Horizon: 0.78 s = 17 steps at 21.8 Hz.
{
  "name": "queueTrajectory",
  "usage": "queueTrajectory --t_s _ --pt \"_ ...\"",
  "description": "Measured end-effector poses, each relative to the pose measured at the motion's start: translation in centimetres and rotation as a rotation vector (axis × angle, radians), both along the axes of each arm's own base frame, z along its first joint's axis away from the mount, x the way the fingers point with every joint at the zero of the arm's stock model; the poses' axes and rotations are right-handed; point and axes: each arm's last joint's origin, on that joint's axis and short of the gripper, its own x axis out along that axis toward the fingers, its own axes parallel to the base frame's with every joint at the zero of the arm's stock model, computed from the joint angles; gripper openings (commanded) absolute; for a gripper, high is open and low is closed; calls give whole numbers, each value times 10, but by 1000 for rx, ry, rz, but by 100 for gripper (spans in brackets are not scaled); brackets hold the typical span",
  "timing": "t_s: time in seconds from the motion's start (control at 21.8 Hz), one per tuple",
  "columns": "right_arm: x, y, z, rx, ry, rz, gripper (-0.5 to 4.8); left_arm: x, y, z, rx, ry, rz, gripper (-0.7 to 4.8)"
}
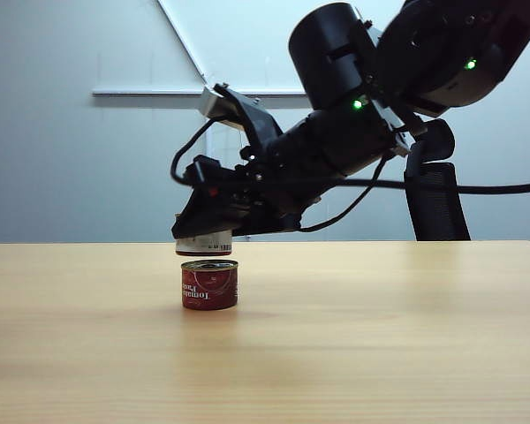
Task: Stack a can of tomatoes on the right onto the can of tomatoes on the left.
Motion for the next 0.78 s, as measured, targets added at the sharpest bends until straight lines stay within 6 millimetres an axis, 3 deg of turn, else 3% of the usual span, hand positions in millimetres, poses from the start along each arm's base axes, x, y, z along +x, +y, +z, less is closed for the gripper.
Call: queueTrajectory --t_s 0.14,0.18,0.51,0.64,0.78 --pt "-2 0 -3 -41 5 6 160 0 0 0 0 0 1 -2" --pt "-1 -1 -3 -48 -3 6 191 0 0 0 0 0 1 -2" --pt "0 -2 -3 -80 -35 -40 209 0 0 0 0 -1 1 -2" --pt "0 -2 -3 -82 -37 -41 409 0 0 0 0 -1 1 -2" --pt "0 -2 -3 -81 -39 -43 432 0 0 0 0 -1 1 -2"
